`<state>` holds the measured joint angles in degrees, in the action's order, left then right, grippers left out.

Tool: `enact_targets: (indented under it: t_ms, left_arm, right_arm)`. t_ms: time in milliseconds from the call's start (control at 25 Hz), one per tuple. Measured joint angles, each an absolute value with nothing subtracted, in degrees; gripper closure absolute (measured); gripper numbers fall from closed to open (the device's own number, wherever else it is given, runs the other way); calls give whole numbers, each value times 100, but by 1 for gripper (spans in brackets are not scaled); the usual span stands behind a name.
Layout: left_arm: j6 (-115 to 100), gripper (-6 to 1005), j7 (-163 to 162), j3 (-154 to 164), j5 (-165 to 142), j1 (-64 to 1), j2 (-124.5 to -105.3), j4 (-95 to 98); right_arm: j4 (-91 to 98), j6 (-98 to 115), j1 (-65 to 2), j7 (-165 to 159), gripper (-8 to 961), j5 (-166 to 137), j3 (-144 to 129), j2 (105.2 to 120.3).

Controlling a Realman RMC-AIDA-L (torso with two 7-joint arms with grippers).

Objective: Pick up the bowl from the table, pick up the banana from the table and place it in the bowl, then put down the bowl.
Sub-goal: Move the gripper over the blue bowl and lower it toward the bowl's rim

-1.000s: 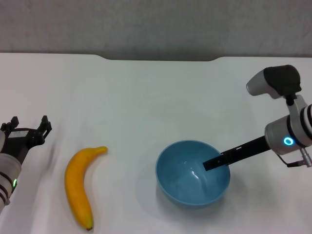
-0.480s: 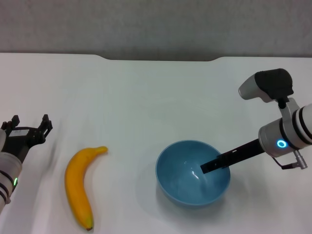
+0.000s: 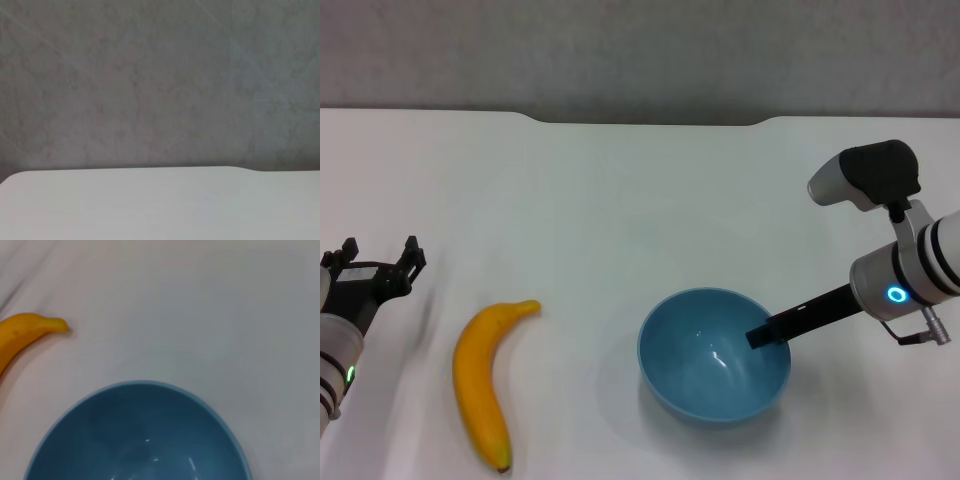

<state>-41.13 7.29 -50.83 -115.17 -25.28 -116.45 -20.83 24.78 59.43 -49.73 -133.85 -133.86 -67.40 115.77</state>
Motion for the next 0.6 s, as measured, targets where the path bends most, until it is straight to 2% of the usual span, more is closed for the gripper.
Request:
enact_targets:
  t_ms: [240,440,600]
  left_arm:
    - [-4113,187,727,-5080,-11505,-2522,-11646,-2083]
    - [-4113,186,724,-5080,-11504,-2499,-11646,-2083]
    - [-4113,186,723,-5079,-11504,-2495,-11645,-2083]
  right_arm:
    - [2478,5794,-4947,-13388,690,-13397,-6861,11575]
    - [2493,5709,-4939,-13392,740,-13392,-7071,11575]
    - [2499,5678,-4939,-13392,818,-13392,-7115,11575]
